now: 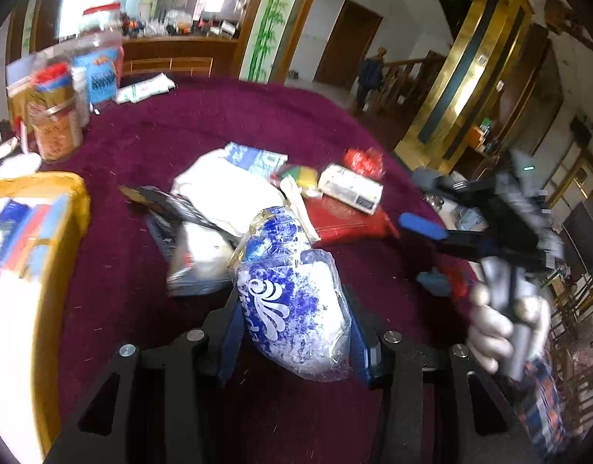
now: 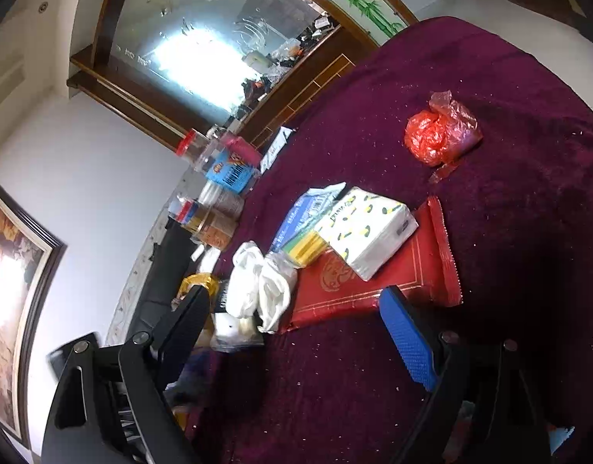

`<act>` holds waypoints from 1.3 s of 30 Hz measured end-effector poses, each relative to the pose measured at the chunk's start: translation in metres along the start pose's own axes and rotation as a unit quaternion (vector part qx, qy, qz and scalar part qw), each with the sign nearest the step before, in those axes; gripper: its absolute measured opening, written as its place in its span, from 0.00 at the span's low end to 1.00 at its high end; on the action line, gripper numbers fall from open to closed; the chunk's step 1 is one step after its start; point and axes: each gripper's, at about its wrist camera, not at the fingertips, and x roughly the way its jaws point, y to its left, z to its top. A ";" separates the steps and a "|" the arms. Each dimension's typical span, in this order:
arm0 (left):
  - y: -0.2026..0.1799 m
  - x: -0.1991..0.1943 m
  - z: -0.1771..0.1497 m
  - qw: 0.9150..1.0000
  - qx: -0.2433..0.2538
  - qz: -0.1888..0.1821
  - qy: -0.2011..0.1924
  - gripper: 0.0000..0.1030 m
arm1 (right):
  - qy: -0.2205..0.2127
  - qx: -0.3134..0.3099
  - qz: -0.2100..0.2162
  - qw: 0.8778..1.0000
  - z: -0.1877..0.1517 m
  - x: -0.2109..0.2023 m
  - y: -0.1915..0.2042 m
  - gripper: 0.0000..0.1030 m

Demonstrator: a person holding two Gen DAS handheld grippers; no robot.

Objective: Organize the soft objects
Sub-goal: 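Grasp the blue knit toy in red plastic with right tool while left tool lifts bag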

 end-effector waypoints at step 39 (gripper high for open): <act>0.152 -0.145 -0.068 0.985 -0.137 0.019 -0.101 0.49 | 0.032 -0.079 -0.362 0.928 -0.064 -0.030 0.001 0.52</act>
